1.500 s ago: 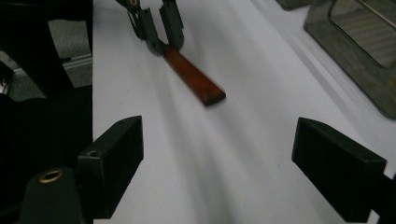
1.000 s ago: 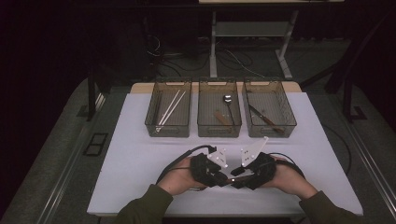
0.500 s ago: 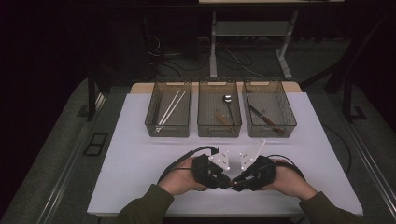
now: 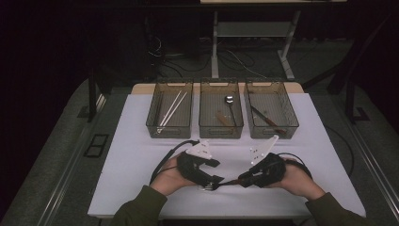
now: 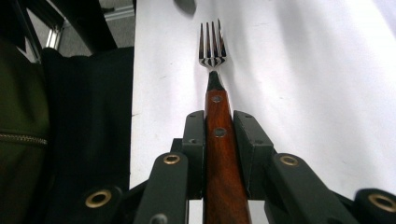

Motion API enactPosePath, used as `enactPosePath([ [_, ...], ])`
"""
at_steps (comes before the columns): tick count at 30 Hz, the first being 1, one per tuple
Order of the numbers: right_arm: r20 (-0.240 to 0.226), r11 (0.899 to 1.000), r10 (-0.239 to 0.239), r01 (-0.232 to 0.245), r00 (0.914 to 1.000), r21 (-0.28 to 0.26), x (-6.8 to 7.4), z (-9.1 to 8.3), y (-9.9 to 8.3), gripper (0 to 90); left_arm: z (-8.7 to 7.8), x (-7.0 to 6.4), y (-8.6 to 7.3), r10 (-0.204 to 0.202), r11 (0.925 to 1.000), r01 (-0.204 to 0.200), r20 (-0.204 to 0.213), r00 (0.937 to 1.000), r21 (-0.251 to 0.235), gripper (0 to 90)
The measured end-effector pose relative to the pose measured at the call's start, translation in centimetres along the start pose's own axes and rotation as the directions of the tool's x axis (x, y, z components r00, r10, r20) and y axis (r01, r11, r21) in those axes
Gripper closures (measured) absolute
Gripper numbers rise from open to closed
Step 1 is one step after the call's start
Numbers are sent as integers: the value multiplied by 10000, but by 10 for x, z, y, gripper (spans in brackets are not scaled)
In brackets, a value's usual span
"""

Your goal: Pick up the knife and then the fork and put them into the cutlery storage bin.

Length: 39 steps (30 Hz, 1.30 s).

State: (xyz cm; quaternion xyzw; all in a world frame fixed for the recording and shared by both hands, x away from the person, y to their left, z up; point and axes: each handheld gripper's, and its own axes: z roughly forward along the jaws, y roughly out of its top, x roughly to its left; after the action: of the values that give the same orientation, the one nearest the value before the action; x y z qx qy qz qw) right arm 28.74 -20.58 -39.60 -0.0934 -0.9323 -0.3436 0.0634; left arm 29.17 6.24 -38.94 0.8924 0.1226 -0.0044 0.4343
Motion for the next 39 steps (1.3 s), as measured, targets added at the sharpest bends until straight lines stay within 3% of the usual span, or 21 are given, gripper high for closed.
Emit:
enactPosePath([
  [1, 0, 10000, 0, 0, 10000, 0, 0, 0, 0, 754, 0, 0, 0, 0, 10000, 0, 0, 10000, 0, 365],
  [2, 171, 9999, 27, -25, 9999, -140, -2, -6, -1, 754, -10, 4, -10, -393, 9990, 382, -478, 9981, -241, 356],
  [4, 354, 9994, 124, -112, 9993, -320, -5, -13, -2, 754, -14, 6, -15, -586, 9976, 556, -787, 9952, -405, 300],
  [5, 473, 9990, 200, -181, 9987, -408, -7, -17, -3, 754, -22, 9, -25, -959, 9937, 880, -1209, 9880, -693, 285],
  [7, 713, 9978, 333, -291, 9969, -592, -11, -25, -4, 754, -26, 10, -31, -1108, 9917, 996, -1474, 9828, -818, 230],
  [9, 971, 9961, 472, -395, 9942, -790, -15, -33, -6, 754, -32, 11, -47, -1481, 9862, 1294, -2000, 9685, -1037, 181],
  [15, 1713, 9861, 1129, -893, 9787, -1398, -26, -53, -12, 754, -36, 10, -67, -1642, 9833, 1380, -2520, 9537, -1183, 130],
  [20, 2447, 9711, 1787, -1309, 9530, -1995, -41, -75, -18, 754, -38, 8, -82, -1852, 9813, 1615, -2844, 9407, -1050, 67],
  [21, 2447, 9711, 1787, -1309, 9530, -1995, -41, -75, -18, 754, -39, 7, -85, -1901, 9807, 1681, -2848, 9395, -999, 67],
  [23, 2671, 9650, 1969, -1383, 9434, -2228, -46, -84, -19, 754, -40, 7, -89, -1959, 9801, 1774, -2858, 9380, -894, 55],
  [24, 2896, 9589, 2156, -1461, 9326, -2433, -50, -93, -18, 754, -40, 6, -91, -1999, 9795, 1836, -2864, 9370, -829, 30],
  [28, 3183, 9505, 2391, -1541, 9174, -2699, -58, -108, -17, 754, -40, 6, -96, -2088, 9779, 1959, -2904, 9339, -731, 0],
  [30, 3385, 9396, 2717, -1722, 9009, -2959, -68, -121, -17, 754, -40, 7, -96, -2129, 9770, 1985, -2974, 9307, -781, 0],
  [31, 3385, 9396, 2717, -1722, 9009, -2959, -68, -121, -17, 754, -40, 8, -96, -2177, 9759, 2022, -2969, 9297, -825, 0],
  [32, 3575, 9318, 2976, -1879, 8852, -3105, -75, -128, -18, 754, -40, 8, -96, -2203, 9752, 2038, -2953, 9297, -858, 0],
  [33, 3575, 9318, 2976, -1879, 8852, -3105, -75, -128, -18, 754, -40, 8, -96, -2225, 9747, 2057, -2967, 9287, -872, 0],
  [35, 3762, 9239, 3228, -2029, 8685, -3243, -82, -135, -19, 754, -40, 9, -96, -2251, 9741, 2079, -2958, 9284, -889, 0],
  [36, 3874, 9186, 3394, -2134, 8572, -3327, -86, -138, -20, 754, -40, 9, -96, -2264, 9738, 2084, -2952, 9282, -916, 0],
  [37, 4030, 9057, 3738, -2353, 8354, -3525, -94, -143, -23, 754, -40, 9, -95, -2257, 9739, 2075, -2956, 9283, -923, 0],
  [38, 4030, 9057, 3738, -2353, 8354, -3525, -94, -143, -23, 754, -39, 10, -95, -2267, 9736, 2079, -2954, 9281, -939, 0],
  [39, 4162, 8996, 3920, -2473, 8204, -3599, -98, -145, -25, 754, -39, 10, -94, -2285, 9732, 2100, -2960, 9275, -934, 0],
])
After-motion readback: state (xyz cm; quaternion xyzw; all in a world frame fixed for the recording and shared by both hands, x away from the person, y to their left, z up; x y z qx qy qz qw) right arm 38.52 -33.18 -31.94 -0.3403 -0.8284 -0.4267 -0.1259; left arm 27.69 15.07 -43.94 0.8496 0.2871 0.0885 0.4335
